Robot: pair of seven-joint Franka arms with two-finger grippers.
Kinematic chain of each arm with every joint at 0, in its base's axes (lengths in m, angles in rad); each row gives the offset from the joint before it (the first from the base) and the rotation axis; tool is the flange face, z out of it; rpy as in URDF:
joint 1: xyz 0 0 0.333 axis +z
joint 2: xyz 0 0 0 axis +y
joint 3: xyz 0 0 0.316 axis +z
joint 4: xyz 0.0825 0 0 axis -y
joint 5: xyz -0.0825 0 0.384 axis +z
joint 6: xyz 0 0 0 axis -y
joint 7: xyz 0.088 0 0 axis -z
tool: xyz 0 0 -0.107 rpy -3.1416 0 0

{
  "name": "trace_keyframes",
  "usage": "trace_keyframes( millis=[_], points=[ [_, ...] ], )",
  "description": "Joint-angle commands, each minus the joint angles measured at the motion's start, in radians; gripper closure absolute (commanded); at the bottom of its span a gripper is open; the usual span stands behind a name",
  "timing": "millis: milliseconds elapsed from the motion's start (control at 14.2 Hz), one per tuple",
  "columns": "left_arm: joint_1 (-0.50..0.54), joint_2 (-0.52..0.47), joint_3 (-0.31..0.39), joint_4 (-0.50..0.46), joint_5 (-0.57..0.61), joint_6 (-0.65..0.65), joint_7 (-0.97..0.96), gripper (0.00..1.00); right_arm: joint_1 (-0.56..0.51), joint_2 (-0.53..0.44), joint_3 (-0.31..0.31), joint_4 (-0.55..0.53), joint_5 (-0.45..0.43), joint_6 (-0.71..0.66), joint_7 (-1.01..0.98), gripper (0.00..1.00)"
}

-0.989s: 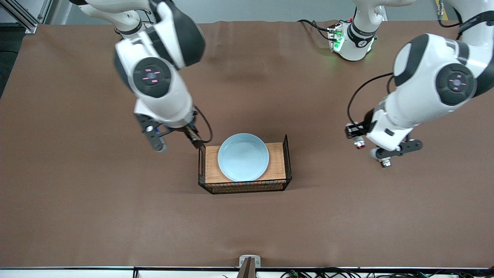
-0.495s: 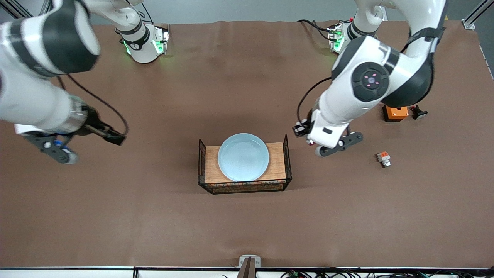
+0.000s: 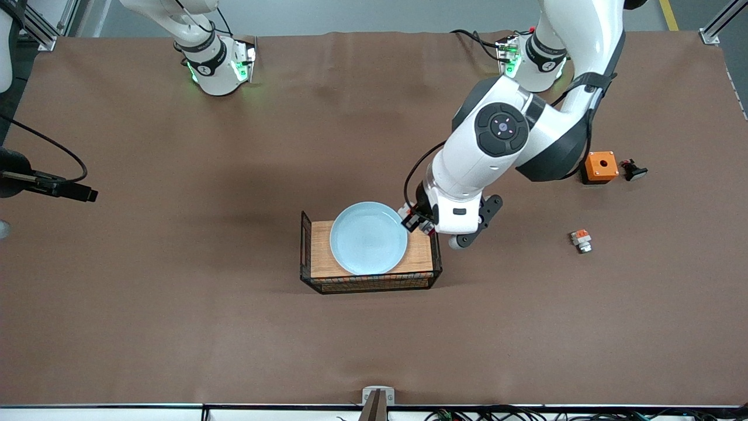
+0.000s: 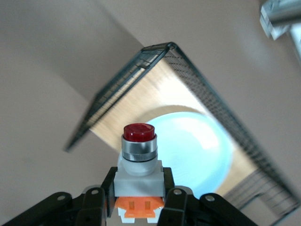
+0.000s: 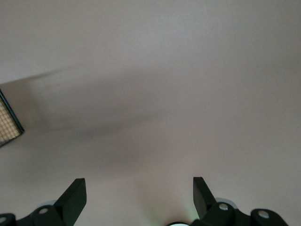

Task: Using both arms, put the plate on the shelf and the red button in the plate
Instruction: 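Withdraw the right gripper while the left gripper carries the button over the plate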

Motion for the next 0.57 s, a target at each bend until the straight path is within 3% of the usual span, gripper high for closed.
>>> trace_keyframes(
  millis=[0, 495],
  points=[
    [-0.021, 0.050, 0.006, 0.046, -0.011, 0.100, -0.240, 0.70, -0.020, -0.019, 0.021, -0.044, -0.028, 0.030, -0.039, 0.00],
    [-0.093, 0.106, 0.013, 0.058, -0.010, 0.346, -0.626, 0.65, -0.014, -0.017, 0.027, -0.047, -0.014, 0.033, -0.040, 0.00]
  ],
)
